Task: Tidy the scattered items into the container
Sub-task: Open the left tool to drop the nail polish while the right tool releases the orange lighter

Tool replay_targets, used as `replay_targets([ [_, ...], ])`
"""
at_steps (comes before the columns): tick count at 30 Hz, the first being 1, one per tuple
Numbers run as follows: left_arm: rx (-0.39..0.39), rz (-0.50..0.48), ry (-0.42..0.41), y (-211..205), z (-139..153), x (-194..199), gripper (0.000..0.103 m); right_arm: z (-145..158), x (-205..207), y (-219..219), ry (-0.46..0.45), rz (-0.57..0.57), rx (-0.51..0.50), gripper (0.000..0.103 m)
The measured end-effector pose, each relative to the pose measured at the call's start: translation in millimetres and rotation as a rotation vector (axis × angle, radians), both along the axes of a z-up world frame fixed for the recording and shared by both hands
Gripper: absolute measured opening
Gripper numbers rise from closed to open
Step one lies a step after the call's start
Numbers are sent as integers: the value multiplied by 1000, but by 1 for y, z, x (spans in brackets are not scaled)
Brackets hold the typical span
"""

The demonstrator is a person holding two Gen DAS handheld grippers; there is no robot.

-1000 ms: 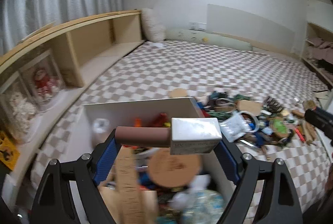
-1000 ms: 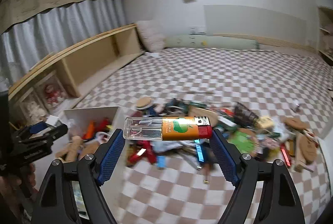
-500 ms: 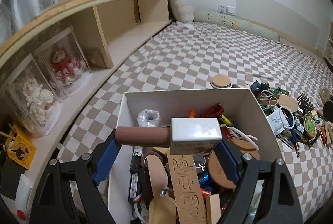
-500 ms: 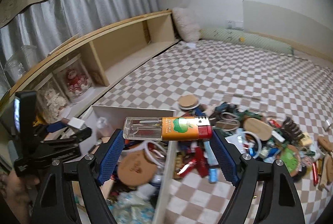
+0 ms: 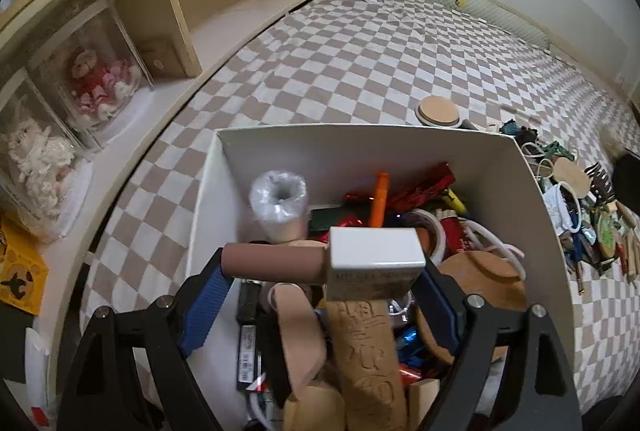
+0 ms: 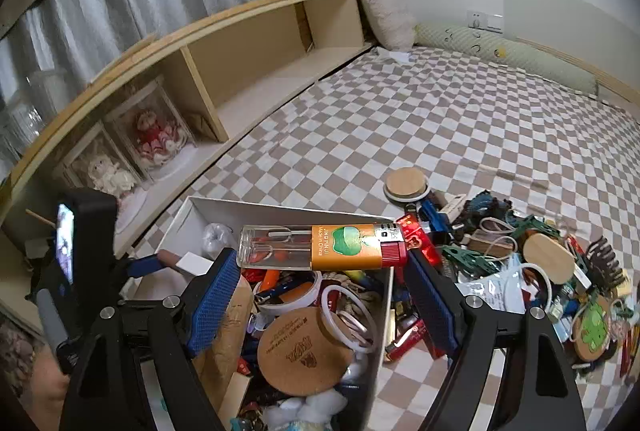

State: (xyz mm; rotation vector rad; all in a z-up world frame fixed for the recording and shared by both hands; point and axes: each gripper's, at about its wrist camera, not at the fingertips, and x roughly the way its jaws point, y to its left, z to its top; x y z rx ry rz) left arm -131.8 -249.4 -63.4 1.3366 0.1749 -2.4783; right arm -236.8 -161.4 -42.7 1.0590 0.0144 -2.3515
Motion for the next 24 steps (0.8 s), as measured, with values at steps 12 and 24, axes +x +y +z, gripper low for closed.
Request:
replay_targets([
  [12,-25,-64,48,1,13,11,95,-28,-23,-39,-74,69,47,83],
  [24,19,-67,39,0,5,14,95,-32,-34,-43,-120,58,-16,103],
])
